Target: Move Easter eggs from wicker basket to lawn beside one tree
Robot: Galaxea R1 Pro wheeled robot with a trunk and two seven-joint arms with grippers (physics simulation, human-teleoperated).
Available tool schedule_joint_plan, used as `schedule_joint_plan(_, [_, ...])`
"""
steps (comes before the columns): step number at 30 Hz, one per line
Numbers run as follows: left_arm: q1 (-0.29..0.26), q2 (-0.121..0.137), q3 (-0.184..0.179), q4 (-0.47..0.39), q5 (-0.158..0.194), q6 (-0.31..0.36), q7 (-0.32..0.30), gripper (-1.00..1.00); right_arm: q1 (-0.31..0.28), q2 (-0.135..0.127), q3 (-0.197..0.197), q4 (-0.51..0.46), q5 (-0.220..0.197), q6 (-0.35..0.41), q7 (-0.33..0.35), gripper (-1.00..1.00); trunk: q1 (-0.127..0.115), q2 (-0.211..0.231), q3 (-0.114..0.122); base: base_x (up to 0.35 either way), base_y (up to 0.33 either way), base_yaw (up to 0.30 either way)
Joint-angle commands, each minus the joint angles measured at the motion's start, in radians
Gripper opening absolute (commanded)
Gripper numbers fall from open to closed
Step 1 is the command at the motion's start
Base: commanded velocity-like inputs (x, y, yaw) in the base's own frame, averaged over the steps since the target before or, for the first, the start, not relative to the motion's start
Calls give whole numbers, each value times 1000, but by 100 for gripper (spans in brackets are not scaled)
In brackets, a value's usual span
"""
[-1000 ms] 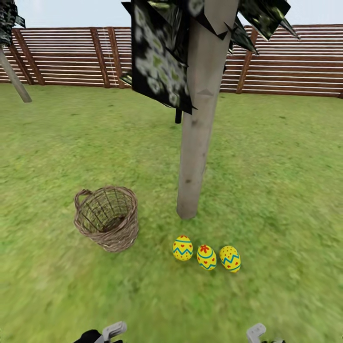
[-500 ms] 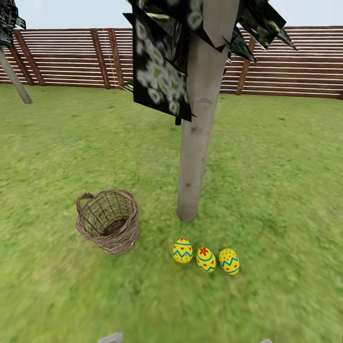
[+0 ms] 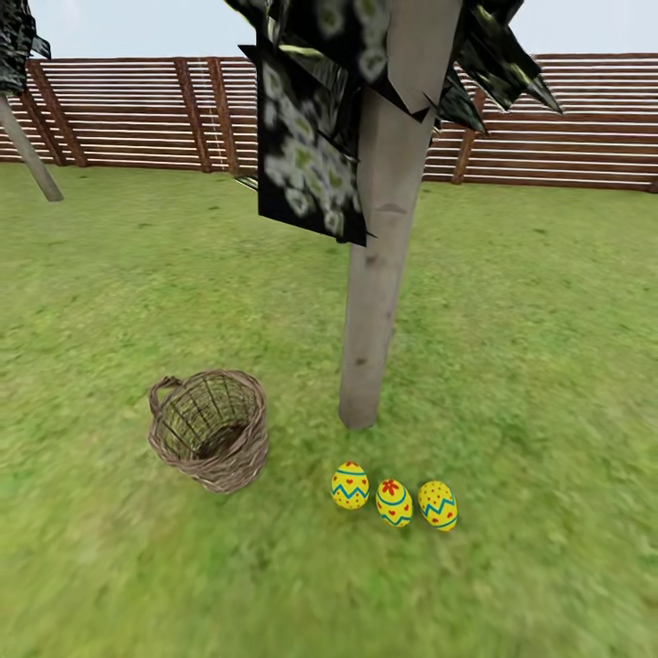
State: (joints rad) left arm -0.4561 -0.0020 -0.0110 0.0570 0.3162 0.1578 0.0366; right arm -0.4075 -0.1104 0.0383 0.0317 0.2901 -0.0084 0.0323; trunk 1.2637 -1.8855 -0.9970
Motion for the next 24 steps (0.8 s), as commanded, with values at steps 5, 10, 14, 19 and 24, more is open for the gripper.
schedule_joint_plan(5, [9,0,-1,1,7,1,23,100,19,3,3,2,7,-3,4,100,-19,35,15,0,0,0])
schedule_joint_plan(10, [23,3,0,1,7,-1,26,100,24,3,3,1,10,-5,4,100,-39,70,31,0,0,0])
schedule_joint_plan(14, [40,1,0,1,7,-1,26,100,26,2,3,2,11,-4,4,100,-54,98,43,0,0,0])
schedule_joint_plan(19, [60,1,0,1,8,-3,26,100,28,3,3,2,11,-4,4,100,-73,133,59,0,0,0])
schedule_joint_plan(24, [79,3,0,1,9,-5,26,100,29,3,3,2,11,-4,4,100,-92,168,75,0,0,0])
